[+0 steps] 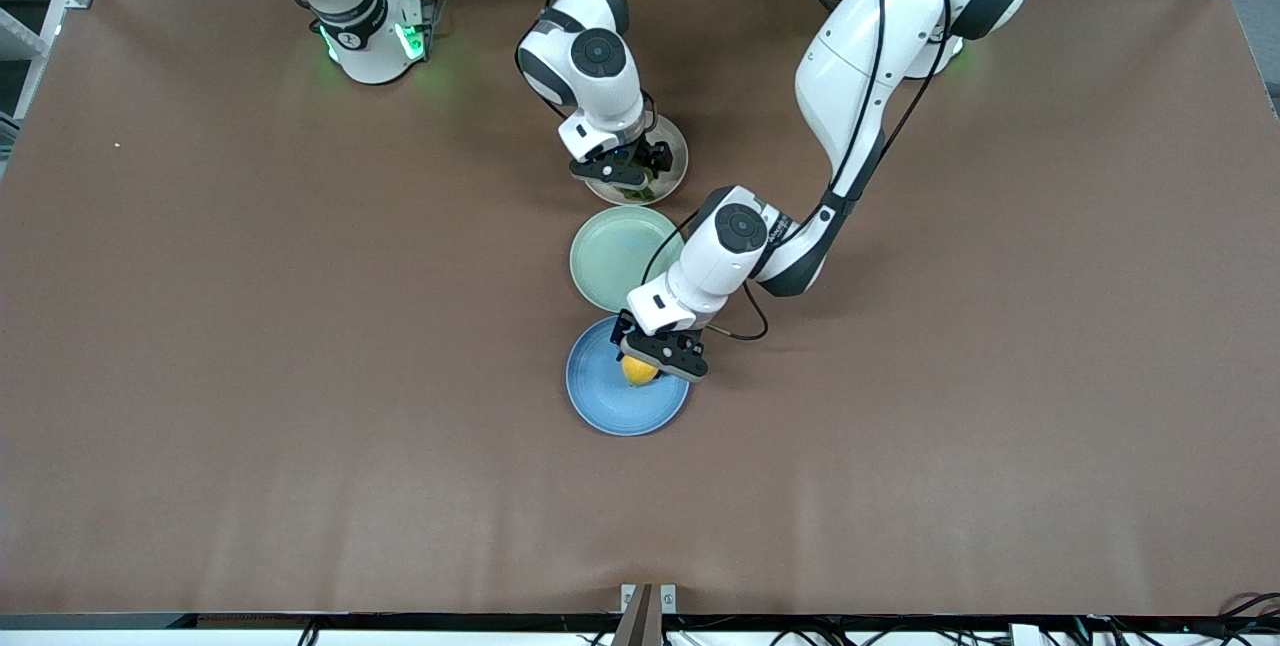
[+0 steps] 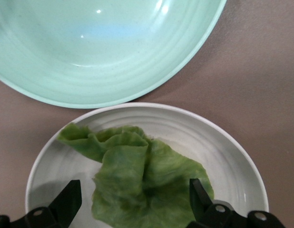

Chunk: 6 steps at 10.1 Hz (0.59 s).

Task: Pick lemon and lettuce from blue and beige plates
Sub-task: 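Close the left gripper on the lemon while the right gripper grasps the lettuce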

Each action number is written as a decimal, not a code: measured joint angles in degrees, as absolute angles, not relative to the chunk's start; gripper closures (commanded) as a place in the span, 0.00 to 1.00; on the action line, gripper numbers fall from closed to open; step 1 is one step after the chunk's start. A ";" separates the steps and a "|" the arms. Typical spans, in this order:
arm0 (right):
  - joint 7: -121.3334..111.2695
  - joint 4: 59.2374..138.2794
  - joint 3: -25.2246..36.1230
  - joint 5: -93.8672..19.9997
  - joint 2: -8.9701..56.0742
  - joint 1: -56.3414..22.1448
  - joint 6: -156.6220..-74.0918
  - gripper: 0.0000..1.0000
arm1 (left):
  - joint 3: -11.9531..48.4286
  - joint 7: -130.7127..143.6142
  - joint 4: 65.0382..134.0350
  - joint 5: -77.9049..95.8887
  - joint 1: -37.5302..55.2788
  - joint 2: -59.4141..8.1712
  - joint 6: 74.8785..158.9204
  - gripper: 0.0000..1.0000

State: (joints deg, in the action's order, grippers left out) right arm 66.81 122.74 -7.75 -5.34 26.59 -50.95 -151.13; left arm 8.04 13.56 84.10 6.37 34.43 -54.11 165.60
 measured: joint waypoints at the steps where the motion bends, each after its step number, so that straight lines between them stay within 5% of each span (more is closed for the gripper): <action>1: 66.81 122.69 -7.74 -5.34 26.71 -50.95 -151.20 0.00 | 8.04 13.56 84.10 6.37 34.43 -54.11 165.60 0.88; 2: 66.81 122.64 -7.74 -5.34 26.71 -50.98 -151.20 0.00 | 8.03 13.56 84.09 6.37 34.42 -54.07 165.62 0.95; 4: 66.81 122.54 -7.74 -5.34 26.71 -50.98 -151.20 0.22 | 7.90 13.58 83.90 6.37 34.28 -53.27 164.39 0.97; 6: 66.83 122.49 -7.73 -5.34 26.71 -51.00 -151.20 0.39 | 6.49 13.61 82.67 6.37 34.01 -49.14 154.59 0.99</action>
State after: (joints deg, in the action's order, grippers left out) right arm 66.83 122.49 -7.73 -5.34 26.71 -51.00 -151.20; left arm 6.49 13.61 82.67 6.37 34.01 -49.14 154.59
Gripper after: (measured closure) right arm 0.128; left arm 0.361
